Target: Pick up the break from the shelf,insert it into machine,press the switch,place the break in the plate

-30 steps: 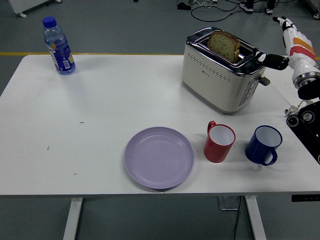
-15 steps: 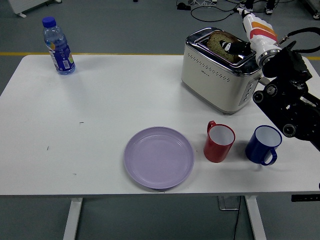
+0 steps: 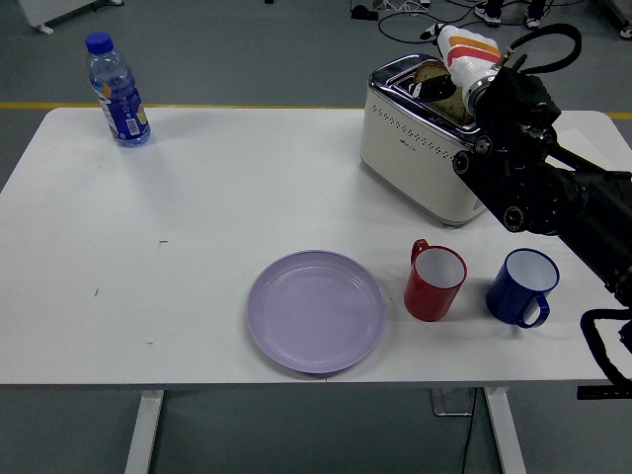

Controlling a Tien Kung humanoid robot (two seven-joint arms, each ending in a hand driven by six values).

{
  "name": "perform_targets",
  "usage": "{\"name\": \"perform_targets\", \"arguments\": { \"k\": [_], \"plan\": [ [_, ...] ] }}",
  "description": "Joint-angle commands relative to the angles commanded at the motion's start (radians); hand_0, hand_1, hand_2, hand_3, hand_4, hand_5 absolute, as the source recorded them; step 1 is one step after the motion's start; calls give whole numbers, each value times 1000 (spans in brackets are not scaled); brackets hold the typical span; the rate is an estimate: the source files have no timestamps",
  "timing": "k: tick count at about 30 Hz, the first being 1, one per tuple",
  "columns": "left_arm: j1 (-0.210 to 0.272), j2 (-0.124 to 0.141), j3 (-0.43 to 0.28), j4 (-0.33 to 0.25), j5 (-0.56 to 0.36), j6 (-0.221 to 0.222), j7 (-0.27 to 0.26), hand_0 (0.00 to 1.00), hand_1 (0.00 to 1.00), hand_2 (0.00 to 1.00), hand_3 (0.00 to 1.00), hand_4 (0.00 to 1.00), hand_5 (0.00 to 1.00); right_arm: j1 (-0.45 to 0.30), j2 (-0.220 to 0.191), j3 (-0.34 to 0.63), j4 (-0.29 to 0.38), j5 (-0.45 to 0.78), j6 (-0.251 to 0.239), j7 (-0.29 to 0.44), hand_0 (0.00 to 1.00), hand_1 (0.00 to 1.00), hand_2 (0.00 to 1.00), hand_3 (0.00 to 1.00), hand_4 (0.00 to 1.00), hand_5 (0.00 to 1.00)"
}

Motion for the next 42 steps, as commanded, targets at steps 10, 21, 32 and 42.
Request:
{"name": "perform_targets", "arguments": {
  "k": [10, 21, 32, 42],
  "plan": [
    [-6, 3, 3, 0, 5, 6, -3, 630, 589, 633, 718, 533, 984, 29, 0, -46, -124, 46, 3, 15, 712, 678, 679, 734, 763, 251],
    [-7, 3, -4, 0, 18, 6, -2, 631, 586, 627, 717, 536, 983, 12, 0, -94, -83, 152, -36, 71, 483, 536, 541, 627, 717, 210],
    [-7, 3, -11, 0, 29, 6, 0, 631, 584, 625, 717, 536, 982, 5, 0, -127, -100, 177, -74, 116, 369, 452, 478, 563, 645, 137],
    [-5, 3, -21, 0, 47, 4, 4, 631, 583, 622, 715, 537, 982, -4, 0, -143, -109, 210, -89, 134, 284, 385, 460, 531, 586, 73]
  ]
}}
